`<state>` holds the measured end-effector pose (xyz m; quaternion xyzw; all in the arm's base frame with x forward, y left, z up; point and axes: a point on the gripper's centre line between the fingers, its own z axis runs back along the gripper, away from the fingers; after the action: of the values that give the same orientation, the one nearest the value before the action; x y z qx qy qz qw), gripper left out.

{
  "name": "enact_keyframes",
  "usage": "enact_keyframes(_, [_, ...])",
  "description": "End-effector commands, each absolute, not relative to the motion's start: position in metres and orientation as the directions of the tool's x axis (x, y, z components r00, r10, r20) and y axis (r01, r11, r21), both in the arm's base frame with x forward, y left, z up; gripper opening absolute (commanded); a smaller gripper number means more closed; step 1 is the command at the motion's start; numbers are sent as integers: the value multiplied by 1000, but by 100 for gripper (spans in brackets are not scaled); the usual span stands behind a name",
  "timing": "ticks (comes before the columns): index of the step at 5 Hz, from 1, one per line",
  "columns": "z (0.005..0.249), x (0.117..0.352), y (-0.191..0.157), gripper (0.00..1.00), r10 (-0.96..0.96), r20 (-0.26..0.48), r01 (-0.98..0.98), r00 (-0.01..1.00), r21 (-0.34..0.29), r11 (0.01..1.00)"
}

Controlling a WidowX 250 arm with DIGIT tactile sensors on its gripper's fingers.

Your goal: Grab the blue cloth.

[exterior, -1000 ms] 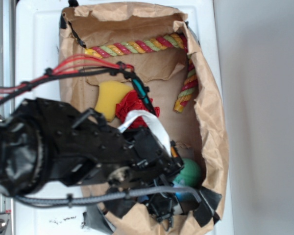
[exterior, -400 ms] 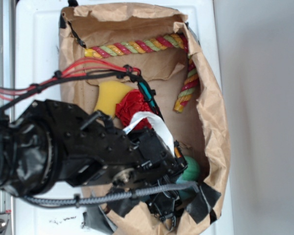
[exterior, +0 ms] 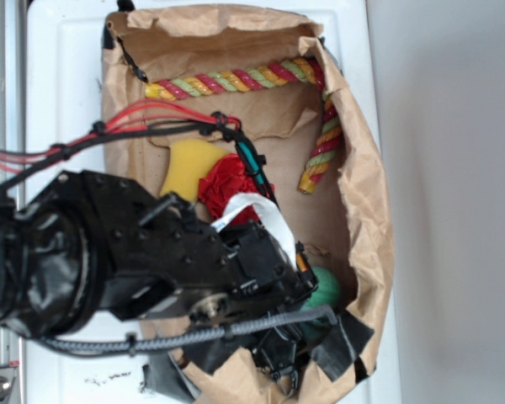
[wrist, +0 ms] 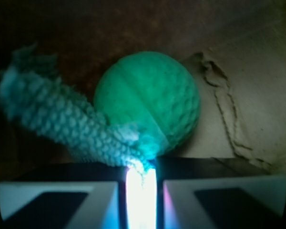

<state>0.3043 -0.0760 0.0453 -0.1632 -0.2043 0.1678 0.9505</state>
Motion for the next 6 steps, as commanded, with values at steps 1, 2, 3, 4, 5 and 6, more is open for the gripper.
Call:
enact_keyframes(1, [103,289,-47,0,448,373,-319,812,-358,877])
enact_keyframes(2, [122,295,-16,0,535,311,-425,786,-356,832])
enact_keyframes(3, [139,301,6,0,549,293,-475,783,-290,831])
enact_keyframes(4, [162,305,11,0,482,352,-443,802,-191,876])
enact_keyframes(5, [175,302,5,0,381,367,-378,849,-82,922])
enact_keyframes(6, [182,299,2,0,345,326,-358,880,-20,933])
